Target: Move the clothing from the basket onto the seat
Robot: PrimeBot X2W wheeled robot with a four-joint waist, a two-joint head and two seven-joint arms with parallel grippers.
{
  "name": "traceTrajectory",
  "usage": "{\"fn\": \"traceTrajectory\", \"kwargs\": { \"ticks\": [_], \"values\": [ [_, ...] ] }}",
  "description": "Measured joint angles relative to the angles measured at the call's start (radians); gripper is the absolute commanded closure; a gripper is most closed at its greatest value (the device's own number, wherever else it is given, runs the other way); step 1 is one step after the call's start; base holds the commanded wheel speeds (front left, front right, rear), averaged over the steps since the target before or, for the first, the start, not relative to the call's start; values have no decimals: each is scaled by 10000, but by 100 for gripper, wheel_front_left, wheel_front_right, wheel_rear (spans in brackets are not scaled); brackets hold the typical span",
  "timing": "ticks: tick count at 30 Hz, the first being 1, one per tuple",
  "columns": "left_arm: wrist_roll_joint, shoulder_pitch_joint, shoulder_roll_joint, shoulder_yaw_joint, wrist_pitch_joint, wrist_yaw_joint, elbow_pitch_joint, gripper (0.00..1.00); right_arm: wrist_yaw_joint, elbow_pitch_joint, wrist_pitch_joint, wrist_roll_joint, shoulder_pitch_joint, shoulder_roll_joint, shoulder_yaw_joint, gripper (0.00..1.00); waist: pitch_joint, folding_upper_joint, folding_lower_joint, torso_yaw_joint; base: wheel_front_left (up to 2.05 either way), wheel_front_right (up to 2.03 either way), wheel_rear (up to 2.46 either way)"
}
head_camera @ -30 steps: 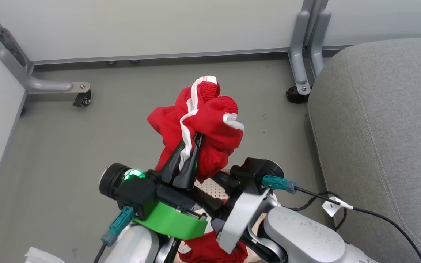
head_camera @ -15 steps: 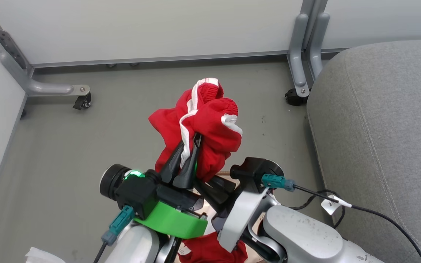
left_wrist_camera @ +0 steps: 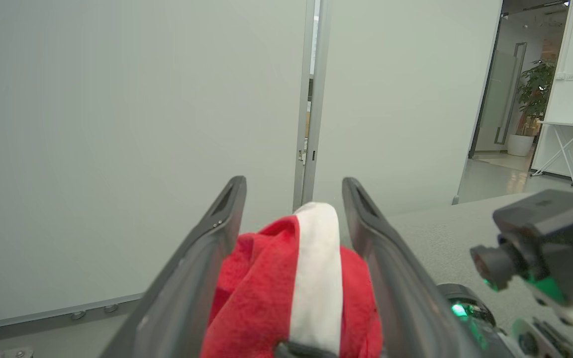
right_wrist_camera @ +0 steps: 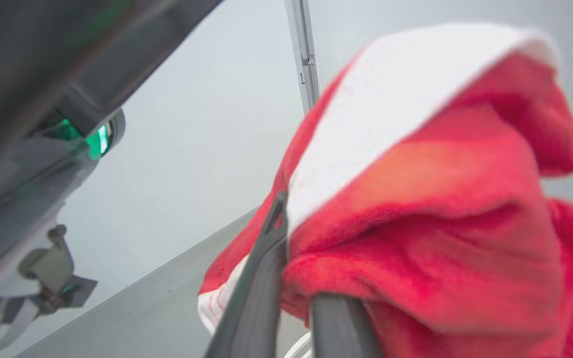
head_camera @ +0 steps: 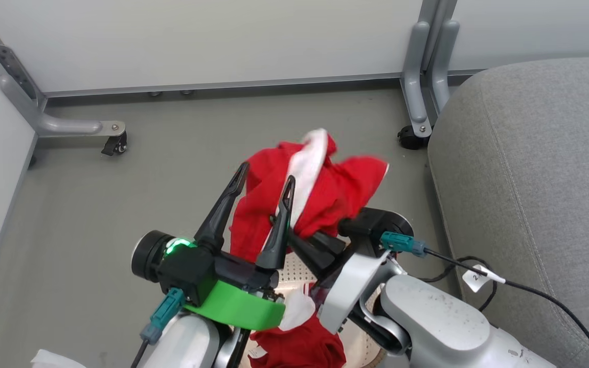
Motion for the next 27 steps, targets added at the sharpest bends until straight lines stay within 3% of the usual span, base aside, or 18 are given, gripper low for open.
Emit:
{"fn": "traceTrajectory", "kwargs": {
  "ticks": [6, 16, 27],
  "values": [
    [268, 132, 426, -201, 336, 77, -92, 0, 0, 92, -13, -533, -12, -81, -640, 100, 59, 0, 0, -19, 0, 0, 0],
    [625, 725, 1070, -965, 1070, -219, 6, 0, 0, 142, -15, -757, 54, -161, -901, 100, 156, 0, 0, -22, 0, 0, 0],
    [585, 1090, 1202, -1258, 1411, -234, 150, 0, 0, 232, 4, -878, 112, -155, -1074, 100, 223, 0, 0, 54, 0, 0, 0]
  ]
}}
